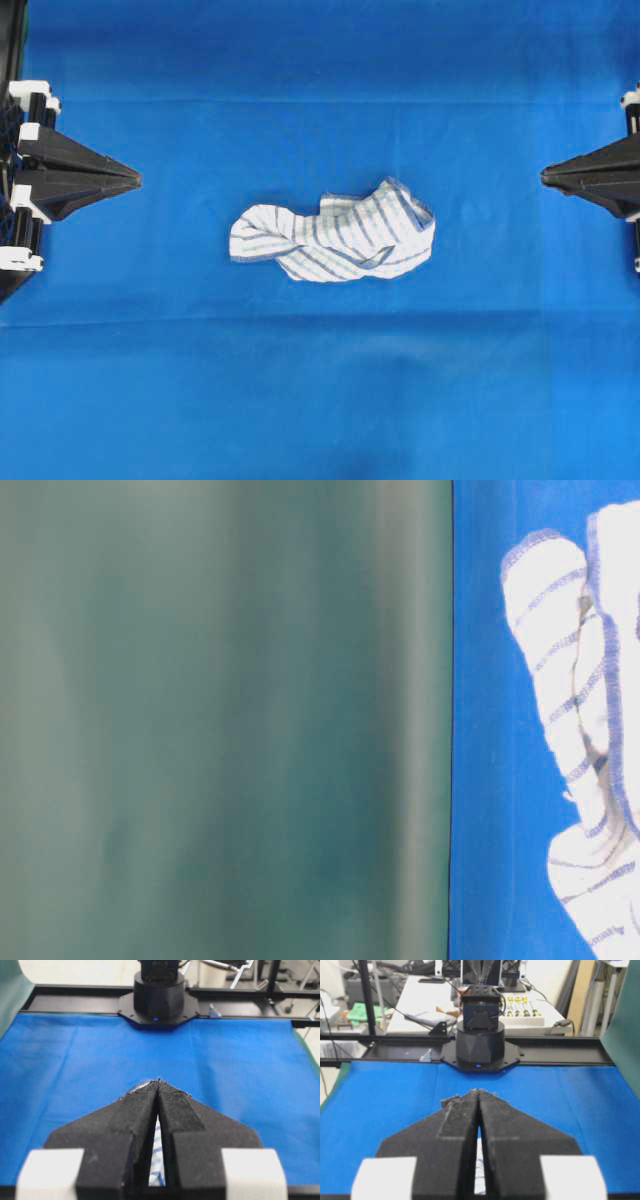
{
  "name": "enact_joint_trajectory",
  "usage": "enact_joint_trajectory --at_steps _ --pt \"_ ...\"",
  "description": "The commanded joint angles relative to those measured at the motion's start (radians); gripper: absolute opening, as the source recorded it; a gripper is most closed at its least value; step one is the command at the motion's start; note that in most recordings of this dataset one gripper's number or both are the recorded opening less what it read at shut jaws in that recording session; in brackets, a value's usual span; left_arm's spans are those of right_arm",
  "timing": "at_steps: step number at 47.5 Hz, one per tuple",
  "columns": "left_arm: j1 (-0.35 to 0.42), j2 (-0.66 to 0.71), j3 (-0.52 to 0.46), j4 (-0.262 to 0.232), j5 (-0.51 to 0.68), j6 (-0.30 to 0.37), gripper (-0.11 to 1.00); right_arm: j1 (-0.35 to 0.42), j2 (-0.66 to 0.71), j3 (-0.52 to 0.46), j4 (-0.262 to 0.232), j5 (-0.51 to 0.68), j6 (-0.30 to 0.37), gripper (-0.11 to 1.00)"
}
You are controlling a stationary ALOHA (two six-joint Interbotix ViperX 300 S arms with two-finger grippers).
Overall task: Lift the towel with both arms.
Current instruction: 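Move both grippers inward and grasp opposite ends of the striped towel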
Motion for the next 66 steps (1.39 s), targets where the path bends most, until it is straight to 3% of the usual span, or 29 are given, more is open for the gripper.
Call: enact_joint_trajectory --at_steps 1,17,33,36,38,45,49,55,66 --pt "-0.003 0.006 -0.032 -0.017 -0.006 -0.005 0.00 0.000 0.006 -0.023 0.002 -0.006 0.002 0.00" --pt "-0.015 0.109 -0.040 -0.017 -0.028 -0.005 0.00 0.000 0.133 -0.098 0.002 0.133 0.018 0.00" --pt "-0.015 0.313 -0.067 -0.018 -0.094 -0.006 0.03 -0.002 0.336 -0.137 0.005 0.140 0.054 0.01" --pt "-0.015 0.362 -0.078 -0.018 -0.094 -0.006 0.12 0.000 0.380 -0.149 0.005 0.140 0.064 0.01" --pt "-0.015 0.390 -0.081 -0.020 -0.094 -0.006 0.22 0.000 0.410 -0.156 0.005 0.141 0.069 0.07" --pt "-0.014 0.497 -0.086 -0.020 -0.097 -0.006 0.67 0.000 0.537 -0.192 0.002 0.161 0.072 0.52" --pt "-0.012 0.551 -0.086 -0.020 -0.098 -0.006 0.87 0.002 0.620 -0.207 0.002 0.164 0.072 0.66" --pt "-0.012 0.637 -0.097 -0.023 -0.104 -0.008 0.89 0.003 0.719 -0.230 0.002 0.169 0.074 0.60" --pt "-0.009 0.818 -0.133 -0.025 -0.189 -0.008 0.89 0.003 0.881 -0.281 0.002 0.192 0.074 0.61"
